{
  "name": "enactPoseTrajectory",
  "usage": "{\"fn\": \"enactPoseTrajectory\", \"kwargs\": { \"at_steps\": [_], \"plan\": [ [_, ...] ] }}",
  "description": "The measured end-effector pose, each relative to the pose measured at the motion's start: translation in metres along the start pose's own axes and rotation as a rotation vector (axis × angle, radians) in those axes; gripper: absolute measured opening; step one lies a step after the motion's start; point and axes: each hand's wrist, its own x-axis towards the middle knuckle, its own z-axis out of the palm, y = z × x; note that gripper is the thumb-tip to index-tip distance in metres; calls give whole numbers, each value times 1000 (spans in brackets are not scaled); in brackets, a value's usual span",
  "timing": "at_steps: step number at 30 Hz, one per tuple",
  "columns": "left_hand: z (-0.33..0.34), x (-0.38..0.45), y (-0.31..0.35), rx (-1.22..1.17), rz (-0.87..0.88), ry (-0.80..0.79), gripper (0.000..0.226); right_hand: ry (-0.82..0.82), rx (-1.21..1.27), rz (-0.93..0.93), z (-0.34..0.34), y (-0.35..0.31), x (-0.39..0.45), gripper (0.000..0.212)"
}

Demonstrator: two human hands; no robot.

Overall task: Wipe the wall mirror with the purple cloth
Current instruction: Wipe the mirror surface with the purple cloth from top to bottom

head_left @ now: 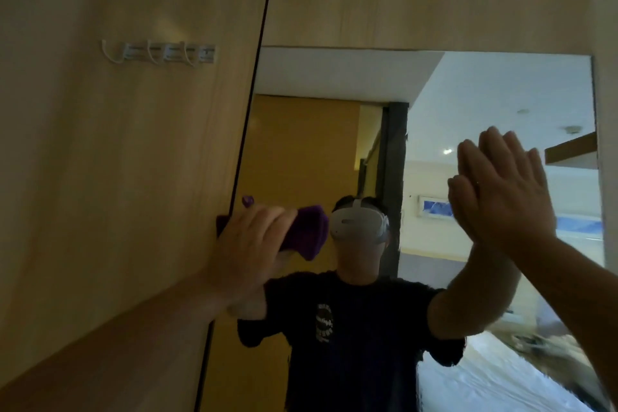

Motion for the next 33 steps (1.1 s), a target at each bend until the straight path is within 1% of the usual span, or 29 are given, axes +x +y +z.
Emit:
{"fn": "enactPoseTrajectory", "kwargs": {
  "at_steps": [1,3,7,10,14,17,23,26,30,33],
  "plan": [
    [0,25,-6,-11,-24,14,49,9,4,4,1,0,-1,59],
    [-1,84,-17,-20,-93,32,53,26,17,6,3,0,-2,58],
    [-2,201,-38,63,-226,9,57,58,31,-2,8,4,-4,57],
    [-1,258,-45,125,-237,18,55,86,42,-13,11,6,-3,55],
    [-2,293,-41,147,-194,33,54,126,60,-32,12,6,-3,54],
    [5,300,-33,135,-166,-19,56,143,68,-40,13,6,-3,53],
    [23,284,-24,50,-100,-190,68,152,81,-37,13,7,-3,53],
    [25,271,-18,49,-83,-229,69,149,69,-30,13,6,-4,53],
    [19,228,2,26,-34,-227,68,127,58,-27,13,6,-3,55],
    [17,178,23,0,-16,-251,72,134,66,-23,14,6,-3,56]
  ]
}}
